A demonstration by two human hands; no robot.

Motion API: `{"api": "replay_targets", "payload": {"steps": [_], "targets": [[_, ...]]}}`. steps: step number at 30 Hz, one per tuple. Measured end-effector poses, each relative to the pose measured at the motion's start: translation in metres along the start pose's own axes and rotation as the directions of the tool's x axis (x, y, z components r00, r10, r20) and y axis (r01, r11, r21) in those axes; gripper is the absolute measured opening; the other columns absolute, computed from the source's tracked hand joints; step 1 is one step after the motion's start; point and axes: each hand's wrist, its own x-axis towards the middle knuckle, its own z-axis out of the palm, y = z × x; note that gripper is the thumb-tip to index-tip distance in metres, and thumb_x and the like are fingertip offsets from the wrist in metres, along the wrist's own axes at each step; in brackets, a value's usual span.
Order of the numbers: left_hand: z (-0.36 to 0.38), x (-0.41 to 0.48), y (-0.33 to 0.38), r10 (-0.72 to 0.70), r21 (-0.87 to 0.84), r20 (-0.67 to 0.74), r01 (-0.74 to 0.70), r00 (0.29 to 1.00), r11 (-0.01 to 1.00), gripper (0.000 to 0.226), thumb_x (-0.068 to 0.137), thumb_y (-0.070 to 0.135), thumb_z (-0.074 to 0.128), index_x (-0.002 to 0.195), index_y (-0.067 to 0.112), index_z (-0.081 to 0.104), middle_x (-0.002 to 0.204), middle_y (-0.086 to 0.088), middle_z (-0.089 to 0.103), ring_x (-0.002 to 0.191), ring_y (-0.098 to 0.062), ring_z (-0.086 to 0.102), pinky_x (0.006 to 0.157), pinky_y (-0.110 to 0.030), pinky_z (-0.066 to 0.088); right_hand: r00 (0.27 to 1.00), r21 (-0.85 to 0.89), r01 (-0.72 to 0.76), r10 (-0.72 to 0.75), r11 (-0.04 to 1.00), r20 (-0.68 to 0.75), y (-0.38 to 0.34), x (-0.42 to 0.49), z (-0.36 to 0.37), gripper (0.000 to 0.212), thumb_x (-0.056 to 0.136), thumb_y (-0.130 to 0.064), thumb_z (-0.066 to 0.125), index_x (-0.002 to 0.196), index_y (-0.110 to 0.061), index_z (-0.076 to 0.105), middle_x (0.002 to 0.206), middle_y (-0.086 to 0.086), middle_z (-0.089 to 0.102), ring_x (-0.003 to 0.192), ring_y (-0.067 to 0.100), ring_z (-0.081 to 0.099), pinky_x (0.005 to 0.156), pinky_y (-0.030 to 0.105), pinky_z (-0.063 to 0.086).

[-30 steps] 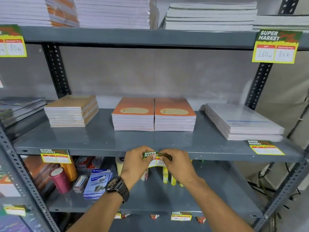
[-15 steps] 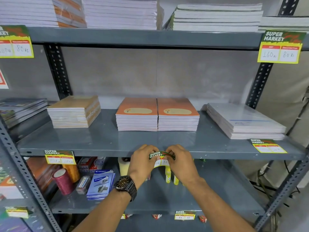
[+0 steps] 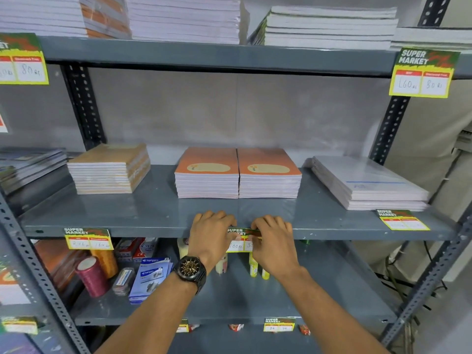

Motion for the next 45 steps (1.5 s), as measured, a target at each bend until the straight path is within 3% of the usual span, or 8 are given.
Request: {"api": "replay_targets", "payload": {"steps": [8, 16, 22, 25, 31, 35, 39, 45], "targets": [[-0.004, -0.004, -0.002, 0.038, 0.012, 0.016, -0.039, 0.999, 0.999, 0.017, 0.085, 0.041, 0.062, 0.095, 0.028, 0.068, 0.091, 0.006, 0.067, 0.087, -0.022, 0.056, 0.065, -0.031, 0.038, 0.999, 0.006, -0.029, 0.029, 1.000, -0.038, 0.004, 0.008, 0.007, 0.021, 0.080, -0.040, 0.066, 0.098, -0.029, 0.063, 0.093, -0.009, 0.062, 0.090, 0.020, 0.053, 0.080, 0.033, 0.035], [-0.005, -0.010, -0.013, 0.089, -0.036, 0.036, -0.088, 0.995, 0.995, 0.025, 0.091, 0.040, 0.055, 0.110, 0.031, 0.069, 0.102, 0.009, 0.072, 0.092, -0.021, 0.059, 0.072, -0.032, 0.047, 0.999, -0.076, -0.036, 0.033, 0.996, -0.035, -0.005, 0.003, 0.003, 0.025, 0.085, -0.042, 0.063, 0.105, -0.026, 0.064, 0.098, -0.005, 0.063, 0.094, 0.020, 0.055, 0.086, 0.035, 0.040], [-0.012, -0.012, -0.007, -0.040, -0.232, 0.006, 0.041, 0.999, 0.972, 0.044, 0.083, 0.063, 0.050, 0.113, 0.035, 0.066, 0.105, 0.008, 0.074, 0.097, -0.022, 0.065, 0.076, -0.036, 0.055, 0.984, 0.364, -0.173, 0.179, 0.915, 0.017, 0.003, -0.006, -0.013, 0.032, 0.081, -0.041, 0.071, 0.109, -0.026, 0.065, 0.106, -0.010, 0.066, 0.102, 0.010, 0.059, 0.091, 0.028, 0.046], [-0.019, 0.003, 0.003, -0.076, -0.370, 0.075, 0.099, 0.994, 0.924, 0.053, 0.083, 0.064, 0.051, 0.123, 0.030, 0.057, 0.109, 0.005, 0.073, 0.101, -0.023, 0.066, 0.084, -0.041, 0.055, 0.966, 0.405, -0.202, 0.249, 0.891, -0.065, 0.022, -0.017, -0.032, 0.026, 0.081, -0.033, 0.074, 0.104, -0.023, 0.067, 0.101, -0.011, 0.067, 0.098, 0.009, 0.060, 0.087, 0.025, 0.047], [0.000, 0.014, 0.076, 0.128, -0.309, 0.063, -0.103, 0.990, 0.945, 0.047, 0.088, 0.058, 0.047, 0.123, 0.029, 0.056, 0.122, 0.003, 0.064, 0.115, -0.024, 0.052, 0.096, -0.041, 0.038, 0.857, 0.473, -0.360, 0.485, 0.804, -0.172, 0.108, -0.027, -0.082, 0.013, 0.082, -0.019, 0.073, 0.085, -0.031, 0.068, 0.086, -0.020, 0.062, 0.084, 0.008, 0.061, 0.069, 0.004, 0.041], [0.024, 0.026, 0.137, 0.216, -0.310, 0.081, -0.181, 0.973, 0.933, 0.039, 0.088, 0.055, 0.047, 0.115, 0.030, 0.060, 0.112, 0.005, 0.069, 0.108, -0.023, 0.056, 0.090, -0.038, 0.039, 0.790, 0.486, -0.408, 0.566, 0.773, -0.236, 0.180, -0.026, -0.116, 0.011, 0.083, -0.013, 0.068, 0.085, -0.025, 0.068, 0.093, -0.002, 0.069, 0.087, 0.017, 0.060, 0.081, 0.032, 0.046], [0.048, 0.049, 0.213, 0.265, -0.313, 0.113, -0.219, 0.958, 0.924, 0.034, 0.088, 0.050, 0.049, 0.111, 0.028, 0.062, 0.105, 0.005, 0.073, 0.101, -0.025, 0.061, 0.089, -0.036, 0.041, 0.758, 0.436, -0.496, 0.620, 0.751, -0.204, 0.256, -0.027, -0.146, 0.025, 0.085, -0.006, 0.064, 0.109, -0.013, 0.061, 0.109, 0.008, 0.070, 0.094, 0.026, 0.061, 0.084, 0.033, 0.046], [0.085, 0.091, 0.315, 0.104, -0.455, 0.258, 0.025, 0.961, 0.890, 0.022, 0.086, 0.043, 0.055, 0.102, 0.028, 0.060, 0.103, 0.000, 0.073, 0.097, -0.028, 0.065, 0.085, -0.039, 0.052, 0.780, 0.286, -0.603, 0.626, 0.745, 0.014, 0.343, -0.027, -0.173, 0.047, 0.089, -0.018, 0.063, 0.132, -0.008, 0.047, 0.130, 0.013, 0.060, 0.116, 0.032, 0.056, 0.095, 0.042, 0.046]]}}
